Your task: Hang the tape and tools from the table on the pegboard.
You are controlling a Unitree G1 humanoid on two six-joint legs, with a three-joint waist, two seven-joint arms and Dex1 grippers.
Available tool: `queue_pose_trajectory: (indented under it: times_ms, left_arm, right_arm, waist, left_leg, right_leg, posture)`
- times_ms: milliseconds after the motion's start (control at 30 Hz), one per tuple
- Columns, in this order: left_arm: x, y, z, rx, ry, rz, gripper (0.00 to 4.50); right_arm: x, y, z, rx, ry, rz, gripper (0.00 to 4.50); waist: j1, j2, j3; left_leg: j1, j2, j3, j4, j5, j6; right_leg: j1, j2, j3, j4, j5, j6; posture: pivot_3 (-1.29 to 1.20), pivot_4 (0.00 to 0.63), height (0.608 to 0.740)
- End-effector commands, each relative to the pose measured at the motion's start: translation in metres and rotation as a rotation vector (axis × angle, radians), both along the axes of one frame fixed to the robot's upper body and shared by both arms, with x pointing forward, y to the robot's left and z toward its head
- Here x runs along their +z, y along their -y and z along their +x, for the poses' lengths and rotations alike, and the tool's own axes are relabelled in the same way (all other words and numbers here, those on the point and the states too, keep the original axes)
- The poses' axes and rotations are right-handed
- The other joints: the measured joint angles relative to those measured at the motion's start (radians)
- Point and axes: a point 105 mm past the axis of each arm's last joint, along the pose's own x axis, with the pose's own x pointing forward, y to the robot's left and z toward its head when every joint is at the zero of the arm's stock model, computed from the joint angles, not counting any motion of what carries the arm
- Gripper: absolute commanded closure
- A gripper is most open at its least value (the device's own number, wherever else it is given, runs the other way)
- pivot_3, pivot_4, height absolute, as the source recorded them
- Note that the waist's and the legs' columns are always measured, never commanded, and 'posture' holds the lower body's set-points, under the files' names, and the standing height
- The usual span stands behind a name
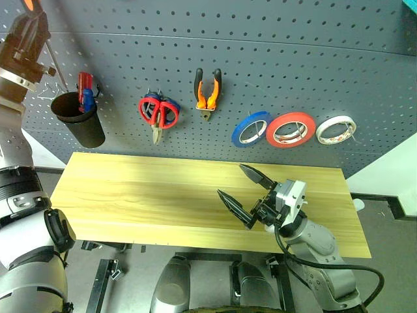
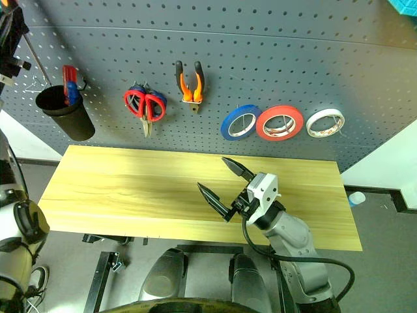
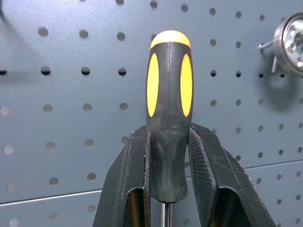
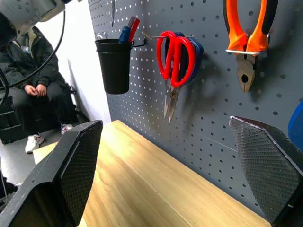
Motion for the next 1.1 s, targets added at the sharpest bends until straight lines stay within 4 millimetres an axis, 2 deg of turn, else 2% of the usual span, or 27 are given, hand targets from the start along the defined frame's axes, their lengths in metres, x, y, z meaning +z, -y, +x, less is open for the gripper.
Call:
queue_pose_trajectory:
  times_ms: [33, 167, 467, 667, 833, 967, 1100]
  left_arm:
    - [0.013, -0.001, -0.006, 0.011, 0.058, 0.039, 3.73]
    - [-0.002, -0.004, -0.005, 0.015, 0.020, 0.041, 3.73]
    - [-0.016, -0.013, -0.008, 0.031, -0.064, 0.014, 3.73]
    - [-0.021, -0.019, -0.006, 0.040, -0.114, -0.003, 1.74]
    - [-0.023, -0.011, -0.008, -0.005, -0.133, -0.024, 0.02]
    - [-0.014, -0.002, -0.014, -0.070, -0.114, -0.051, 0.02]
    - [-0.004, 0.021, -0.029, -0.202, -0.096, -0.028, 0.02]
  right_arm:
    - [0.010, 0.001, -0.005, -0.009, 0.045, 0.018, 0.00]
    - [0.008, 0.003, -0.007, -0.016, 0.032, 0.008, 0.00]
    - [0.007, 0.003, -0.003, -0.014, 0.029, -0.004, 0.00]
    - [0.006, 0.002, -0.002, -0.008, 0.028, -0.005, 0.00]
    - [0.005, 0.002, -0.001, -0.007, 0.029, -0.008, 0.00]
    - [0.006, 0.002, 0.000, -0.004, 0.034, -0.007, 0.00]
    - [0.007, 0.000, 0.002, 0.005, 0.042, -0.001, 0.00]
  waist:
    - [0.000, 0.000, 0.000]
    - [0.000, 0.000, 0.000]
    - [0.000, 0.000, 0.000]
    - [0.001, 0.000, 0.000]
    - [0.001, 0.000, 0.000]
    - [0.001, -0.001, -0.001]
    - [0.002, -0.002, -0.002]
  left_leg:
    - [0.000, 0.000, 0.000, 0.000, 0.000, 0.000]
    - [0.000, 0.000, 0.000, 0.000, 0.000, 0.001]
    - [0.001, 0.000, -0.001, 0.001, -0.001, 0.003]
    - [0.001, 0.000, -0.002, 0.002, -0.001, 0.003]
    - [0.001, 0.000, -0.002, 0.002, -0.001, 0.003]
    - [0.001, 0.000, -0.003, 0.002, -0.001, 0.003]
    - [0.001, 0.000, -0.003, 0.002, -0.001, 0.003]
  right_leg:
    - [0.000, 0.000, 0.000, 0.000, 0.000, 0.000]
    - [0.000, 0.000, 0.000, 0.000, 0.000, 0.000]
    - [0.000, 0.000, -0.001, 0.003, 0.000, 0.000]
    - [0.001, 0.000, -0.001, 0.004, 0.000, 0.000]
    - [0.001, 0.000, -0.002, 0.004, 0.000, 0.000]
    - [0.001, 0.000, -0.002, 0.005, 0.000, 0.000]
    - [0.001, 0.000, -0.003, 0.005, 0.001, 0.000]
  posture:
    - [0.36, 0.105, 0.727]
    - [0.36, 0.113, 0.727]
    - [0.37, 0.109, 0.727]
    - [0.38, 0.109, 0.727]
    - [0.38, 0.104, 0.727]
    - [0.38, 0.100, 0.727]
    - [0.39, 0.093, 0.727]
